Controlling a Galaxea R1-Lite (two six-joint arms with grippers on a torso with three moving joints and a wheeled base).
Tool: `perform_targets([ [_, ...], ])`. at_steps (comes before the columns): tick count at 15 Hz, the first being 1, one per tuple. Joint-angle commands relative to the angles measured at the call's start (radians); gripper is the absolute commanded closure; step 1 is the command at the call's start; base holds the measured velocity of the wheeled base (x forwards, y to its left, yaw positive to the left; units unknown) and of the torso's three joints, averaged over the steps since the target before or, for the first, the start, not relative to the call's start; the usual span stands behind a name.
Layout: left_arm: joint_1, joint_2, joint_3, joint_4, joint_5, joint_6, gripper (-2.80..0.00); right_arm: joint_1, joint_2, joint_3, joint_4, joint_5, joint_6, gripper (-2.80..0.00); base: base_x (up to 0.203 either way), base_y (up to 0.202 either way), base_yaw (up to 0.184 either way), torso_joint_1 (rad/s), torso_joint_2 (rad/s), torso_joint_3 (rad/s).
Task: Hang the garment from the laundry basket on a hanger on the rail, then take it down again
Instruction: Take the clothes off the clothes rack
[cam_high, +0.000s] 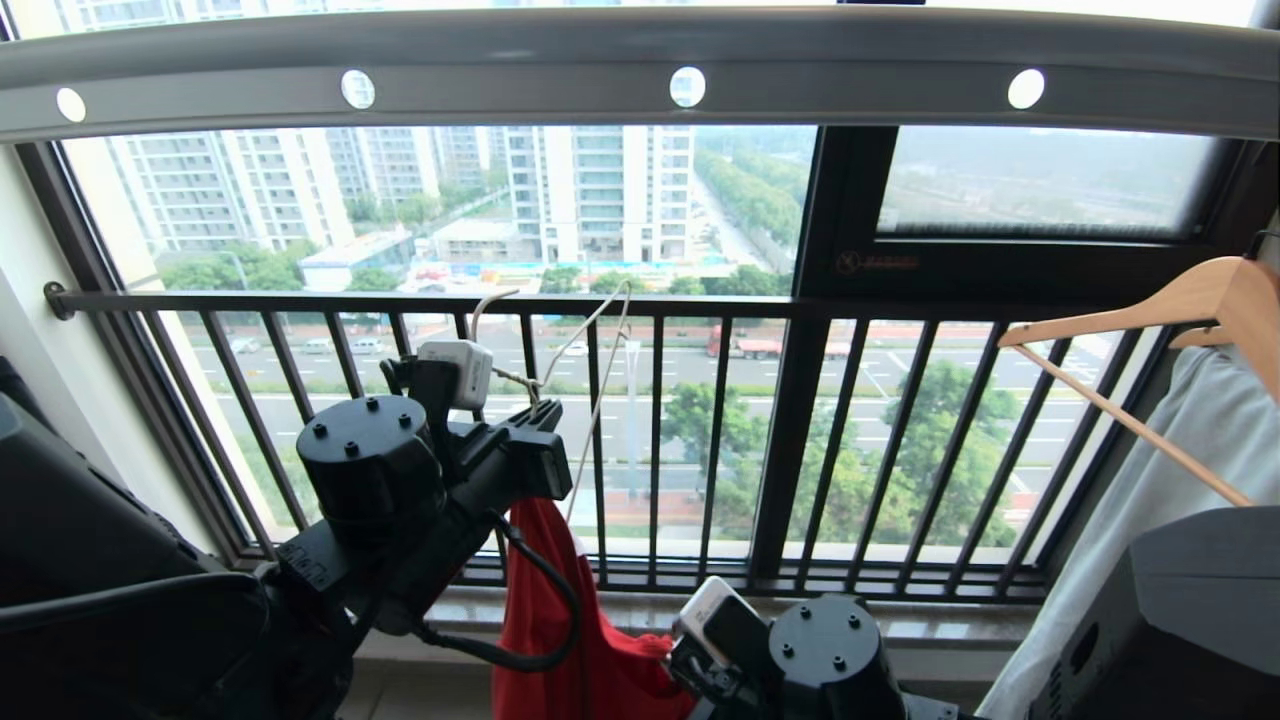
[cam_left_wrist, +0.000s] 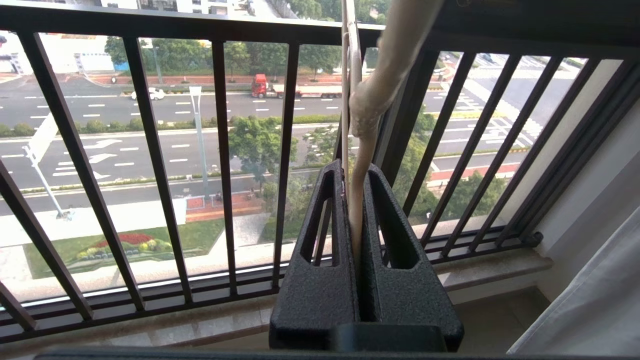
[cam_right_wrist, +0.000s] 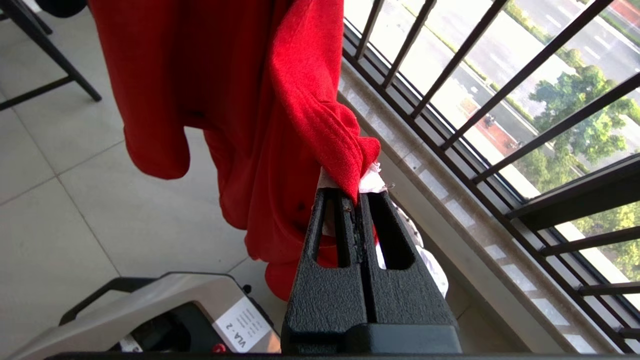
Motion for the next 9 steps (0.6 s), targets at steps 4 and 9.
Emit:
perform_targets([
  [4,0.004,0.025,-0.054,-0.006,0.092,-0.009,0.00,0.000,0.008,0.068,0.026,0.034,-0.100,0.00,0.000,0.000,0.000,0.000,0.00,0.000],
  [9,0.035,0.036,-0.077,-0.008,0.096,-0.006,0.00,-0.002,0.013,0.087,0.038,0.035,-0.151,0.00,0.000,0.000,0.000,0.000,0.00,0.000],
])
